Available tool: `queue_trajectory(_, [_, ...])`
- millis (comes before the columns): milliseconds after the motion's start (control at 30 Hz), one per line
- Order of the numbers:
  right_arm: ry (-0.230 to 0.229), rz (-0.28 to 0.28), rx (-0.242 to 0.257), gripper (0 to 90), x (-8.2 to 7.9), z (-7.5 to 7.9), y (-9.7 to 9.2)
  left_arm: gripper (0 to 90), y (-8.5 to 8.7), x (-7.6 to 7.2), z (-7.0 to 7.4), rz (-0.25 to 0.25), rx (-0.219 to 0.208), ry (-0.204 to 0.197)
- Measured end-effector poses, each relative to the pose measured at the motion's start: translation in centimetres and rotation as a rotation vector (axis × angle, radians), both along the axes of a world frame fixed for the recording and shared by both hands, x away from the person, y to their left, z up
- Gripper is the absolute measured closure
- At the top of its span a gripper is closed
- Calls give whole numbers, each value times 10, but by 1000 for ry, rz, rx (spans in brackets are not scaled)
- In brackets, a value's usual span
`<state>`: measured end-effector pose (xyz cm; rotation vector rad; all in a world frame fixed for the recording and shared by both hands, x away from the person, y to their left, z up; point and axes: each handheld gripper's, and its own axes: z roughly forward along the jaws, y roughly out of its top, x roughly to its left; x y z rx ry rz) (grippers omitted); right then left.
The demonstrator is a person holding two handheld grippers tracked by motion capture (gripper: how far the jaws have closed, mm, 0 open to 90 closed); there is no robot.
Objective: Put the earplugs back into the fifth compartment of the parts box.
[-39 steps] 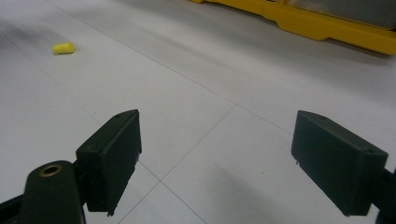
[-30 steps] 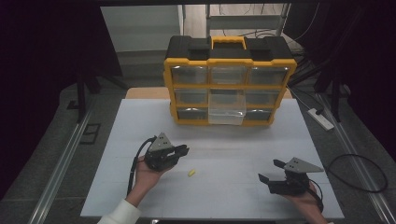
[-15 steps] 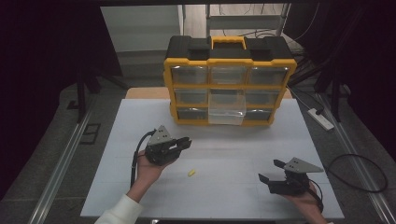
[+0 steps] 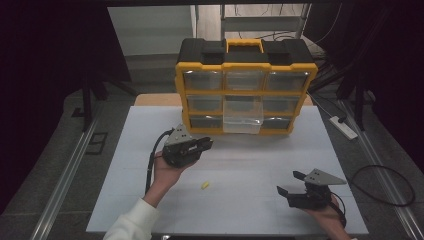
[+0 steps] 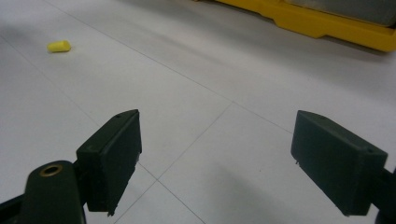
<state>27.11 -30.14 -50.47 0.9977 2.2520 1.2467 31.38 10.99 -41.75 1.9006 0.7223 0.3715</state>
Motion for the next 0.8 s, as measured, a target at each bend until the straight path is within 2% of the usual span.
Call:
queue_trajectory(167, [0, -1, 2, 166, 0, 0, 0, 789, -2, 6, 6, -2, -20, 4])
queue_trajectory(367, [-1, -2, -1, 166, 0, 0, 0, 788, -3, 14, 14, 5, -64, 8])
queue_trajectory(533, [-1, -2, 0, 166, 1, 0, 0, 788, -8, 23, 20, 7, -69, 4])
queue_trajectory(633, [0, -1, -2, 166, 1, 0, 0, 788, -11, 30, 28, 8, -81, -3])
queue_trajectory(800, [-4, -13, 0, 167, 1, 0, -1, 788, -20, 41, 42, 9, -62, -22])
